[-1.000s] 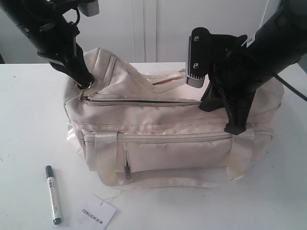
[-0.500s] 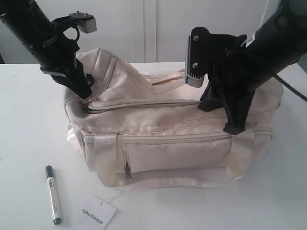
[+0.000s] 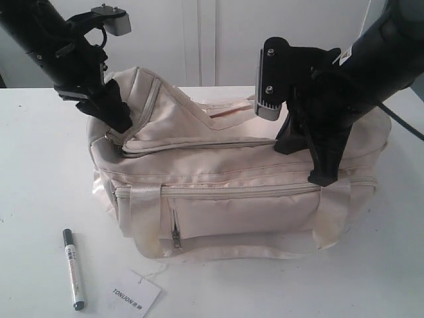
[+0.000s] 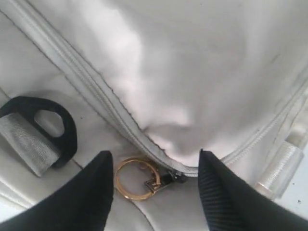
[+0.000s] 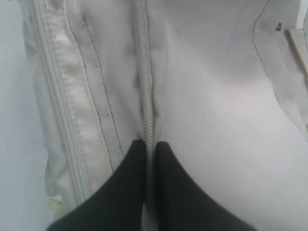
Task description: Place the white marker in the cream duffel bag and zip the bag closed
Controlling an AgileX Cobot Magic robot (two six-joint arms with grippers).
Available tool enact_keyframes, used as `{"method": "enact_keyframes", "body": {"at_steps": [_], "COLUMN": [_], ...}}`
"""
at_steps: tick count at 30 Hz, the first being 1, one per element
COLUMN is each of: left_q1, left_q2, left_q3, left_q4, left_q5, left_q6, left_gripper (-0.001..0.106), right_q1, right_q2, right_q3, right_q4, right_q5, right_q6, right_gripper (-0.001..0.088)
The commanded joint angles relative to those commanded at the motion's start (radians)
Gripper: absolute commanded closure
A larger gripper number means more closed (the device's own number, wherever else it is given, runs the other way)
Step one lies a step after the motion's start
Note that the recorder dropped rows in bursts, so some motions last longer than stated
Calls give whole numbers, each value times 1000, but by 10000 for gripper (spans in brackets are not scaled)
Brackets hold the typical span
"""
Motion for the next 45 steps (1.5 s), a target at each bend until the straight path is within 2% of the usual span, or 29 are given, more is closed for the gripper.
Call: {"method": "enact_keyframes", "body": {"at_steps": [5,8,17,22,29,37,45], "left_q1": [-2,-4,-29,-69,-101,-101,-101], "left_q2": [-37,-44,-42,-42,-20,-16,9], "left_q3": [0,0,8,72,154,200,202], "left_q4": [-48,-98,-154,-172,-172,-210,-260], "left_q5": [57,99,100,87,-34,-155,-179], "left_q6": [86,172,388,556,636,651,681], "left_gripper": [474,474,474,474,474,474,474], "right_q1": [0,0,0,0,0,0,0], "right_q2": [0,0,0,-9,-58,-70,-70], "right_q3": [0,0,0,0,0,0,0], "right_q4": [0,0,0,0,-5,-5,-5], "right_q5": [0,-2,-2,-2,-21,-23,-23], "right_q6": [0,0,12,38,56,64,64], "right_gripper": [867,819,473,319,308,308,308]}}
